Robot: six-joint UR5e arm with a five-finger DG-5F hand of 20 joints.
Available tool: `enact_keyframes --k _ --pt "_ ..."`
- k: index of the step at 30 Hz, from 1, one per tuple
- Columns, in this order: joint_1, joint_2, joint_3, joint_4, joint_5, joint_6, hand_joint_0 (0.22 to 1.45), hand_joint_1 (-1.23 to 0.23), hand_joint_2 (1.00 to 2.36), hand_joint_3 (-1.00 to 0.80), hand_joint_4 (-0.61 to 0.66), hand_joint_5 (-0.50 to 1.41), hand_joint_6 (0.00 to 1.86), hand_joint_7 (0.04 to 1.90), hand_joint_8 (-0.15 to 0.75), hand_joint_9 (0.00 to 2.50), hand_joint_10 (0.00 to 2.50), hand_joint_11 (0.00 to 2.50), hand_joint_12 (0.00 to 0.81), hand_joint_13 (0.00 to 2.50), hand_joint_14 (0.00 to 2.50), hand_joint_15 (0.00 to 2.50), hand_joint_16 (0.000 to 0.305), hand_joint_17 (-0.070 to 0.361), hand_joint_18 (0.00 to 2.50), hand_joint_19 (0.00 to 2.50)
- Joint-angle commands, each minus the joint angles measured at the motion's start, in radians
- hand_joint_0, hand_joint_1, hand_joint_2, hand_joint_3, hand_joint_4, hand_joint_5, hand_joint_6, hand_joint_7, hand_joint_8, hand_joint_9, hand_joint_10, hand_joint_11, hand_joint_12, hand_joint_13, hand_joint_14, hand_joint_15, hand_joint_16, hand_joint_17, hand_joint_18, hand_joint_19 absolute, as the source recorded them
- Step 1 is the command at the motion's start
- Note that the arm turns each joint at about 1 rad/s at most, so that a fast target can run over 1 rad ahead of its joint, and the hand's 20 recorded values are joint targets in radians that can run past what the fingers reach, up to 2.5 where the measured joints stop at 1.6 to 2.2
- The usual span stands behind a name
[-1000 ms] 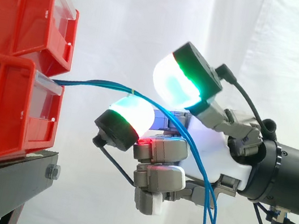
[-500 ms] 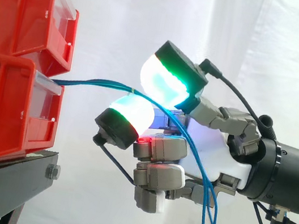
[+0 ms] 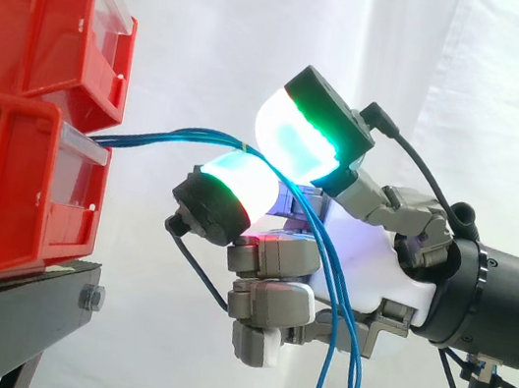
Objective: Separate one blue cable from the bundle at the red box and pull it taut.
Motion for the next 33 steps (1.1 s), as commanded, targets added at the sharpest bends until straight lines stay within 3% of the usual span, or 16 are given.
enact_keyframes --k 1,9,16,25,30,33 --pt "0.0 0.0 0.0 -0.002 0.0 -0.002 0.75 -0.97 1.0 -0.5 0.03 -0.14 0.92 1.46 0.347 1.17 0.01 1.74 0.417 1.2 0.03 1.22 0.052 0.117 1.05 0.68" --pt "-0.001 0.0 0.0 -0.002 -0.009 -0.002 0.58 -1.02 1.0 -0.5 0.13 -0.13 0.92 1.3 0.354 1.21 0.01 1.75 0.423 1.22 0.03 1.24 0.054 0.12 1.06 0.7" --pt "-0.003 0.0 0.0 -0.008 -0.015 -0.002 0.48 -0.94 1.0 -0.5 0.14 -0.12 0.9 1.25 0.396 1.25 0.01 1.72 0.467 1.24 0.03 1.23 0.059 0.133 1.1 0.72" --pt "-0.003 0.0 0.0 -0.008 -0.017 -0.004 0.46 -0.76 1.0 -0.5 0.16 -0.12 0.88 1.22 0.394 1.28 0.0 1.7 0.477 1.27 0.03 1.24 0.062 0.139 1.14 0.73" --pt "-0.003 0.0 0.001 -0.008 -0.017 -0.002 0.55 -0.6 1.0 -0.5 0.15 -0.12 0.87 1.24 0.356 1.28 0.01 1.71 0.434 1.26 0.03 1.26 0.055 0.124 1.09 0.78" --pt "-0.003 0.0 0.0 -0.008 -0.015 -0.004 0.62 -0.64 1.0 -0.5 0.11 -0.12 0.87 1.3 0.345 1.28 0.01 1.71 0.416 1.25 0.03 1.27 0.054 0.12 1.07 0.79"
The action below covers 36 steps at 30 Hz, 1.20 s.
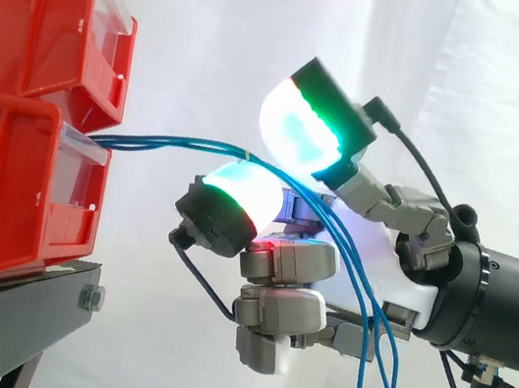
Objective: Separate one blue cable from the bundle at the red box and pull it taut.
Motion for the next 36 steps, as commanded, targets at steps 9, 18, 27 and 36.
enact_keyframes --k 9,18,27,36 --pt "0.0 0.0 0.0 0.0 0.001 -0.001 0.75 -0.93 1.02 -0.33 0.05 -0.15 0.9 1.43 0.343 1.21 0.01 1.72 0.42 1.22 0.03 1.23 0.054 0.121 1.06 0.71" --pt "0.0 0.0 0.001 0.0 0.001 -0.001 0.78 -0.94 1.0 -0.5 0.04 -0.15 0.93 1.46 0.336 1.22 0.01 1.73 0.409 1.23 0.03 1.22 0.048 0.109 1.05 0.61" --pt "-0.002 0.0 0.001 0.0 -0.001 -0.002 0.66 -1.05 1.0 -0.5 0.11 -0.12 0.93 1.36 0.336 1.29 0.01 1.74 0.402 1.25 0.03 1.25 0.048 0.107 1.04 0.62" --pt "-0.002 0.0 0.0 0.0 -0.001 -0.002 0.58 -1.06 1.0 -0.5 0.12 -0.11 0.92 1.35 0.345 1.31 0.01 1.75 0.417 1.26 0.03 1.26 0.05 0.112 1.05 0.66"
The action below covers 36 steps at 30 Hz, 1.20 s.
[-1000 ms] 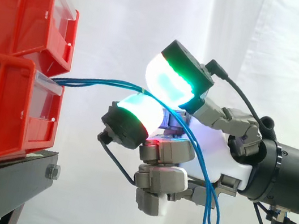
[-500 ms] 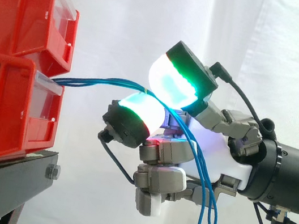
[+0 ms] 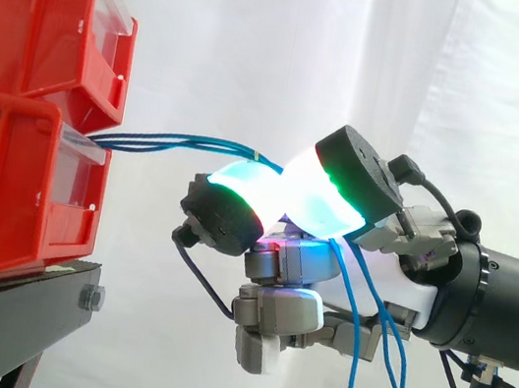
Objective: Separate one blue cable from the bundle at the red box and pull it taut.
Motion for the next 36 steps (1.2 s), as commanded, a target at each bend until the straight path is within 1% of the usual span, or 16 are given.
enact_keyframes --k 1,3,6,8,9,10,12,14,16,19,22,23,25,27,30,36 --pt "0.0 0.0 0.0 0.0 -0.001 0.0 0.57 -1.06 1.0 -0.5 0.12 -0.11 0.92 1.34 0.342 1.33 0.01 1.73 0.419 1.26 0.03 1.25 0.05 0.113 1.06 0.66" --pt "0.0 0.0 0.0 0.002 -0.001 0.0 0.54 -1.03 1.0 -0.5 0.12 -0.11 0.92 1.33 0.362 1.34 0.01 1.75 0.426 1.28 0.03 1.25 0.052 0.117 1.07 0.67" --pt "0.0 0.0 0.0 0.0 -0.001 0.001 0.45 -0.95 1.0 -0.5 0.13 -0.12 0.91 1.27 0.389 1.36 0.01 1.74 0.469 1.31 0.03 1.25 0.06 0.136 1.13 0.68" --pt "0.0 0.0 0.0 0.0 0.001 0.0 0.44 -0.91 1.0 -0.5 0.14 -0.12 0.91 1.24 0.393 1.37 0.01 1.72 0.472 1.31 0.03 1.25 0.063 0.142 1.16 0.68" --pt "0.0 0.0 0.0 0.0 0.001 0.001 0.43 -0.87 1.0 -0.5 0.14 -0.12 0.91 1.22 0.397 1.37 0.0 1.73 0.48 1.32 0.03 1.25 0.064 0.143 1.16 0.69" --pt "0.0 0.0 0.0 0.0 0.001 0.0 0.44 -0.77 1.0 -0.5 0.15 -0.12 0.9 1.2 0.398 1.38 0.01 1.72 0.477 1.32 0.03 1.24 0.064 0.143 1.16 0.7" --pt "0.0 0.0 0.0 0.002 0.001 0.001 0.46 -0.71 1.0 -0.5 0.14 -0.12 0.9 1.2 0.383 1.38 0.01 1.7 0.47 1.32 0.03 1.25 0.063 0.141 1.16 0.7" --pt "0.0 0.0 0.0 0.003 -0.001 0.001 0.51 -0.61 1.0 -0.5 0.14 -0.12 0.89 1.19 0.364 1.37 0.01 1.71 0.443 1.31 0.03 1.26 0.059 0.132 1.12 0.73" --pt "0.0 0.0 0.001 0.005 0.001 0.0 0.57 -0.57 1.0 -0.5 0.12 -0.12 0.88 1.24 0.338 1.36 0.01 1.72 0.411 1.29 0.03 1.27 0.055 0.123 1.09 0.76" --pt "0.0 0.0 0.0 0.005 0.001 0.0 0.63 -0.63 1.0 -0.5 0.09 -0.13 0.88 1.3 0.334 1.36 0.01 1.74 0.407 1.29 0.03 1.27 0.054 0.121 1.08 0.78" --pt "0.0 0.0 0.0 0.006 0.001 0.0 0.64 -0.77 1.02 -0.32 0.13 -0.13 0.89 1.34 0.332 1.33 0.01 1.75 0.41 1.29 0.03 1.29 0.054 0.122 1.08 0.77" --pt "0.0 0.0 0.0 0.006 0.001 0.0 0.66 -0.84 1.02 -0.27 0.11 -0.14 0.9 1.35 0.336 1.3 0.01 1.74 0.406 1.28 0.03 1.27 0.055 0.123 1.09 0.75" --pt "0.0 0.0 0.0 0.003 0.001 0.0 0.7 -0.9 1.02 -0.27 0.08 -0.15 0.9 1.4 0.328 1.29 0.01 1.73 0.413 1.28 0.03 1.26 0.054 0.122 1.08 0.73" --pt "0.0 0.0 0.0 0.002 0.001 0.0 0.75 -0.94 1.02 -0.32 0.03 -0.15 0.91 1.39 0.331 1.27 0.01 1.75 0.407 1.26 0.03 1.25 0.053 0.12 1.06 0.71" --pt "0.0 0.0 0.0 0.0 0.001 -0.003 0.81 -0.95 1.0 -0.48 0.04 -0.15 0.92 1.42 0.329 1.26 0.01 1.72 0.407 1.24 0.03 1.24 0.053 0.119 1.04 0.69" --pt "0.0 0.0 0.0 0.0 -0.001 -0.005 0.75 -0.98 1.0 -0.5 0.07 -0.15 0.92 1.36 0.328 1.24 0.01 1.73 0.405 1.22 0.03 1.22 0.052 0.116 1.05 0.64"
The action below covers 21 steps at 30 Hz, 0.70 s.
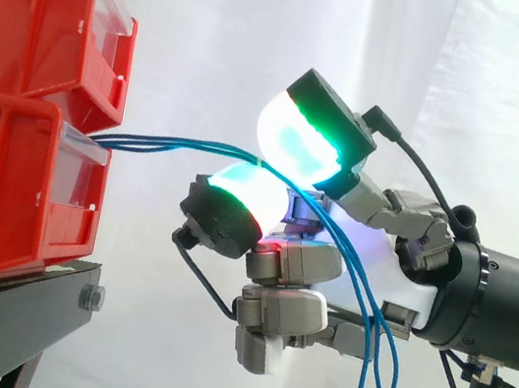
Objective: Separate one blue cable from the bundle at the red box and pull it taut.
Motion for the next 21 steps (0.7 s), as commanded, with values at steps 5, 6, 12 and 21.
enact_keyframes --k 5,6,12,21 --pt "0.0 0.0 0.0 0.0 0.001 0.0 0.67 -1.01 1.0 -0.5 0.11 -0.14 0.92 1.31 0.33 1.24 0.01 1.72 0.407 1.22 0.03 1.23 0.05 0.114 1.04 0.66" --pt "0.0 0.0 0.0 0.0 0.001 0.0 0.66 -1.02 1.0 -0.5 0.11 -0.14 0.92 1.31 0.339 1.25 0.01 1.74 0.414 1.22 0.03 1.23 0.05 0.113 1.03 0.67" --pt "0.0 0.0 0.0 0.0 0.001 0.0 0.64 -1.02 1.0 -0.5 0.12 -0.13 0.91 1.32 0.331 1.25 0.01 1.73 0.416 1.23 0.03 1.23 0.05 0.112 1.04 0.68" --pt "0.0 0.0 0.0 0.0 0.001 0.0 0.72 -1.02 1.0 -0.5 0.03 -0.13 0.91 1.45 0.327 1.26 0.01 1.73 0.408 1.23 0.03 1.22 0.05 0.112 1.04 0.64"
